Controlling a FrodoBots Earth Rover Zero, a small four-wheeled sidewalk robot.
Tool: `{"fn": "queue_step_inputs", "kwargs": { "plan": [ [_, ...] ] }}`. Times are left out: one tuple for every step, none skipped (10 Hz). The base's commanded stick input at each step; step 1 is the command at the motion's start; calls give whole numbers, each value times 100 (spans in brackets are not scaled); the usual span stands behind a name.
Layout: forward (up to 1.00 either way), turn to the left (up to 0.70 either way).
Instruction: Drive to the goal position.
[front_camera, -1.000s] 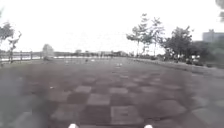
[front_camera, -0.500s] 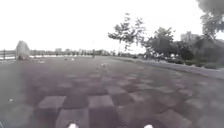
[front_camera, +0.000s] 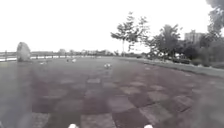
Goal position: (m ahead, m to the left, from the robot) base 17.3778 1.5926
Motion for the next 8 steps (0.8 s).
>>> {"fn": "queue_step_inputs", "kwargs": {
  "plan": [
    [100, 0],
    [100, 0],
    [100, 0],
    [100, 0],
    [100, 0],
    [100, -4],
    [100, -11],
    [100, -17]
  ]
}}
